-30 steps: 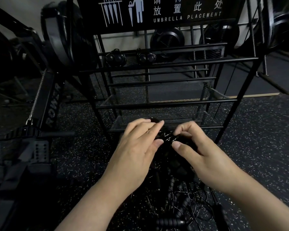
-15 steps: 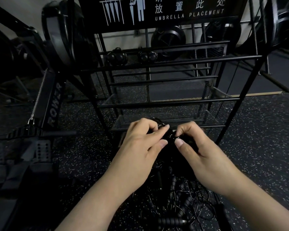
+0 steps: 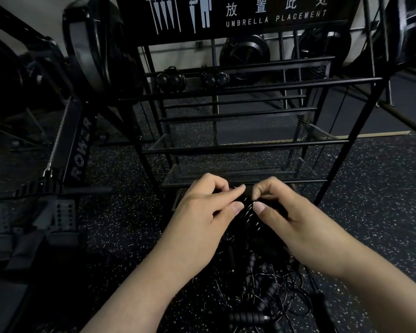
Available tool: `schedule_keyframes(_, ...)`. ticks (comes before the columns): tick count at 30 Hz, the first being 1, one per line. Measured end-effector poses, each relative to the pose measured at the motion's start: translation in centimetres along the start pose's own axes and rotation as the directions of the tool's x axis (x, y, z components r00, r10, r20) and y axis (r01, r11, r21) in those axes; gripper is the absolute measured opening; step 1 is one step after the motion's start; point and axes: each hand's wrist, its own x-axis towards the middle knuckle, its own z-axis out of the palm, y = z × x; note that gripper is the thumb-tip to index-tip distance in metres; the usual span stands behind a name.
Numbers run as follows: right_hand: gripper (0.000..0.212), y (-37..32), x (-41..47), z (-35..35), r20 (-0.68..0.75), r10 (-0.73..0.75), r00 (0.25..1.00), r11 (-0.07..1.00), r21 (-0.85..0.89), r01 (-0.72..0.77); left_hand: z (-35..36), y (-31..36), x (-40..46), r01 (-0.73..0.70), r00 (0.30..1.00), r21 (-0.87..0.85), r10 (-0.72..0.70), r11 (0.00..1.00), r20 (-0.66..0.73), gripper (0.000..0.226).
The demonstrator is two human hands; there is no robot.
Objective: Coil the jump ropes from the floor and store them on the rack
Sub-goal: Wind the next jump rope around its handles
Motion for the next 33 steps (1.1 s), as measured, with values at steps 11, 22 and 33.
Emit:
schedule_keyframes(11, 0.003, -0.2, -0.3, 0.8, -0.163, -0.03, 0.986, 0.992, -0.124, 0.01, -0.2, 0.6, 0.3, 0.144, 0.989, -0.278, -0.146, 0.95, 0.015, 0.024)
schedule_keyframes(22, 0.005, -0.4, -0.5, 0.4, -0.135, -0.009, 0.991, 0.99, -0.138, -0.01, -1.0, 1.2, 0.3, 0.156, 0.986, -0.203, -0.14, 0.967, 0.093, 0.022)
schedule_keyframes(33, 0.005, -1.1, -0.6, 1.4, -0.279, 0.015, 0.96, 0.984, -0.165, -0.063, -0.7, 1.4, -0.2, 0.081, 0.995, -0.134, -0.072, 0.988, 0.07, 0.02)
